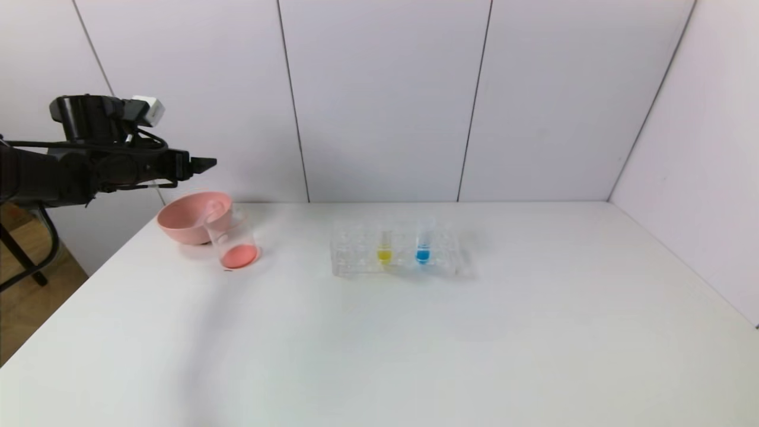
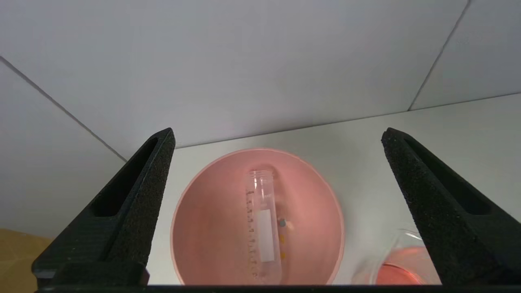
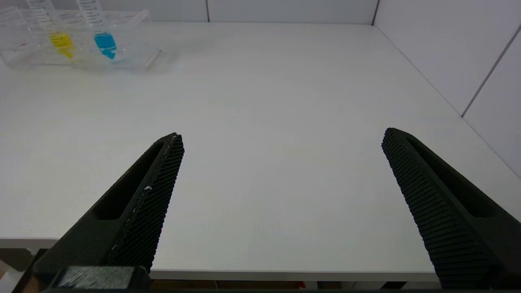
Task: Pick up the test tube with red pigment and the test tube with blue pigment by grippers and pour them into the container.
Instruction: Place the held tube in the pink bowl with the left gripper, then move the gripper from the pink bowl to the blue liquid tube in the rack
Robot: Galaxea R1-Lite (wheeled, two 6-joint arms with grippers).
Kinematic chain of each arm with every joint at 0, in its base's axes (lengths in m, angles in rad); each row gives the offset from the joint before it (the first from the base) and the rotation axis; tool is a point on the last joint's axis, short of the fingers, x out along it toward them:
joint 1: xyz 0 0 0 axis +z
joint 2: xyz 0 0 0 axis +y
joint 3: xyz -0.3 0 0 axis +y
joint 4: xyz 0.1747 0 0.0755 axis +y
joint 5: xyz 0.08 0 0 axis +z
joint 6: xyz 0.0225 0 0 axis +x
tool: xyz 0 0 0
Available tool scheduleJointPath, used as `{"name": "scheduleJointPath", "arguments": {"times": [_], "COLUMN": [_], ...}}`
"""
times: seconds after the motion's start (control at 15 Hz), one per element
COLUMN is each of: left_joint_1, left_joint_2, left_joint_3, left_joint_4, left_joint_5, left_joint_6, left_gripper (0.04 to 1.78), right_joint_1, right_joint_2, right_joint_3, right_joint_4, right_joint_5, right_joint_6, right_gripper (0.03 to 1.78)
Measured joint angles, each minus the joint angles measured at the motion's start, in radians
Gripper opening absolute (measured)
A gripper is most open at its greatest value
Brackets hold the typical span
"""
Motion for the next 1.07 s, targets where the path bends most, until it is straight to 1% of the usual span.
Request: {"name": "scheduleJointPath", "arguments": {"times": [0.53, 0.8, 1.07], "left_joint_1": [-0.056, -0.135, -0.247], "left_joint_2": [-0.33, -0.449, -0.51], "left_joint_3": [0.24, 0.336, 0.388], "left_joint_4": [-0.015, -0.072, -0.129], "left_joint_5": [0.0, -0.003, -0.003], "left_joint_6": [-0.006, -0.021, -0.087], "left_gripper": [1.76, 1.76, 1.76], "right_joint_1": [0.0, 0.0, 0.0], "right_joint_2": [0.0, 0.0, 0.0], "right_joint_3": [0.0, 0.0, 0.0], "right_joint_4": [0.0, 0.0, 0.0], "right_joint_5": [0.0, 0.0, 0.0], "right_joint_6": [0.0, 0.0, 0.0], "right_gripper": [1.77, 1.77, 1.78]}}
